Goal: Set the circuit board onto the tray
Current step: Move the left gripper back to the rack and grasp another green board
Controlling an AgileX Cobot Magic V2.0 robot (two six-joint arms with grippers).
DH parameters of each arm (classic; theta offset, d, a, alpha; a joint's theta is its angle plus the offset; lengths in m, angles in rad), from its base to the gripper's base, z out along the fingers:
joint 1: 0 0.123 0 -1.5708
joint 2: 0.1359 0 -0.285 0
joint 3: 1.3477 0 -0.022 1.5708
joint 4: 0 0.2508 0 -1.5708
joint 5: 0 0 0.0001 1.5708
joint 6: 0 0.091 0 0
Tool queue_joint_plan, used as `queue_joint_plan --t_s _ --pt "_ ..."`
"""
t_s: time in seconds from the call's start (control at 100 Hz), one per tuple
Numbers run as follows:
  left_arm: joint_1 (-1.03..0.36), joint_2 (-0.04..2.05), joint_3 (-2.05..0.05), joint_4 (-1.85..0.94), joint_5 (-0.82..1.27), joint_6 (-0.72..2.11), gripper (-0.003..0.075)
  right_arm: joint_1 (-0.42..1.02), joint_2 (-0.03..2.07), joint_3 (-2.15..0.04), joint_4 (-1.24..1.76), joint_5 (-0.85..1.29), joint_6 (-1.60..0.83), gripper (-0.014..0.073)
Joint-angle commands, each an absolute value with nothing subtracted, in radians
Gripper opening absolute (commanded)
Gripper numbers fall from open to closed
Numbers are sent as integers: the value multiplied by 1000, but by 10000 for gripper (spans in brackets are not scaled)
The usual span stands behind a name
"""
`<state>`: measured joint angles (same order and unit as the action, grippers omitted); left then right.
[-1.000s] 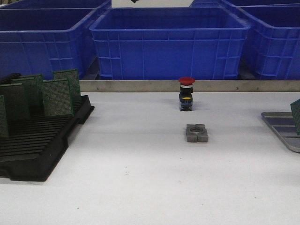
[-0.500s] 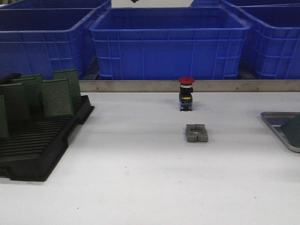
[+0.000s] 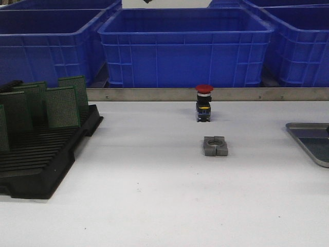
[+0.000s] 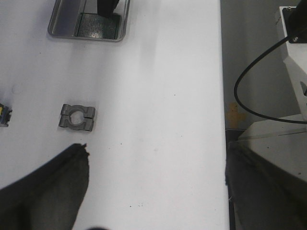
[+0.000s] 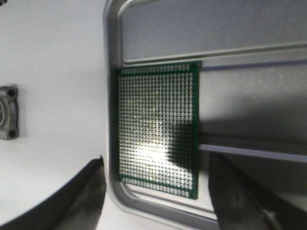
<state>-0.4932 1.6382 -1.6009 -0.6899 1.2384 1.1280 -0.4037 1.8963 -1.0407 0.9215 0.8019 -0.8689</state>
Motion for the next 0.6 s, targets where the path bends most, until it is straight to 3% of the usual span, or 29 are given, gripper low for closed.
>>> queue_joint_plan --t_s 0.0,0.3,0.59 --pt "-500 1592 -1630 -745 1264 1117 548 -409 1825 -1067 959 806 -873 492" --pt "-494 1592 -1640 -697 1267 1117 548 -409 1774 -1067 959 828 -873 489" --pt "-494 1591 -1708 -167 1269 1117 548 -409 1774 -1066 959 828 -873 489"
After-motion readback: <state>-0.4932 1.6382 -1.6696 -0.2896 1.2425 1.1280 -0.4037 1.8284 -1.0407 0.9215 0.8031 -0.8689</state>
